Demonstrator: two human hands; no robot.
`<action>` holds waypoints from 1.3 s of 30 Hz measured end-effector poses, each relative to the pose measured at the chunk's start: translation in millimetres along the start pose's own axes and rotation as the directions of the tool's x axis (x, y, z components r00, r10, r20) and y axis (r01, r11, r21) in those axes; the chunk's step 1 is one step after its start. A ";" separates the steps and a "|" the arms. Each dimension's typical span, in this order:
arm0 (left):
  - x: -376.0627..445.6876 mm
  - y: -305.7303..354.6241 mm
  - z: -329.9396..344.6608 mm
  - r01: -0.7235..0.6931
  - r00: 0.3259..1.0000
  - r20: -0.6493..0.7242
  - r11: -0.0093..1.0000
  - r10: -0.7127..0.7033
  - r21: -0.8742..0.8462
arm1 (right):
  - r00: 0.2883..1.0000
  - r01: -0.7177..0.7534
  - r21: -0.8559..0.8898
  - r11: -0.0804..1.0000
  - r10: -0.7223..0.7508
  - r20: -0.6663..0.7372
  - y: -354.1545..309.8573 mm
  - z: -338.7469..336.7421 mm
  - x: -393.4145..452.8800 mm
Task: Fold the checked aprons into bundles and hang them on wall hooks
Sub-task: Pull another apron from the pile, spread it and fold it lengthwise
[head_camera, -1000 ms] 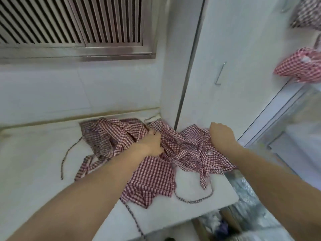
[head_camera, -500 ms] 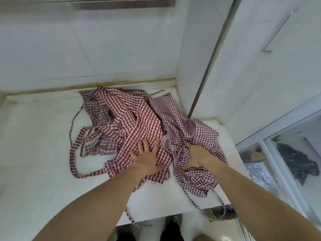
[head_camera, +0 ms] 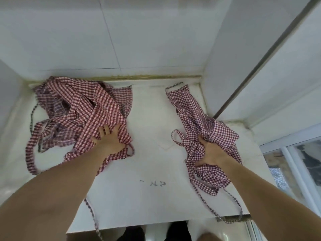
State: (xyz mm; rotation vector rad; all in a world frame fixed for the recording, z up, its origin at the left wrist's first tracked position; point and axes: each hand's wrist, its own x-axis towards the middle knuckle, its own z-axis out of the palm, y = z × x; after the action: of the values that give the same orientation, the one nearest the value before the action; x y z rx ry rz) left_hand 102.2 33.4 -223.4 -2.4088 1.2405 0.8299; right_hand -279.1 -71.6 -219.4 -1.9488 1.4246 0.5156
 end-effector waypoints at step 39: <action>-205.3 17.1 -207.0 -0.739 0.635 -0.573 0.624 0.517 -0.256 | 0.890 0.445 -0.064 0.893 -0.449 -0.080 -154.2 -166.9 -162.2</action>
State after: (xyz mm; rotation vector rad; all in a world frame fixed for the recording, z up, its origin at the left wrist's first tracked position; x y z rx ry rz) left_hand 67.3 49.3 66.1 -2.6089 2.4756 0.8434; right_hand -198.2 -50.0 46.9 -2.2706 0.9681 0.2439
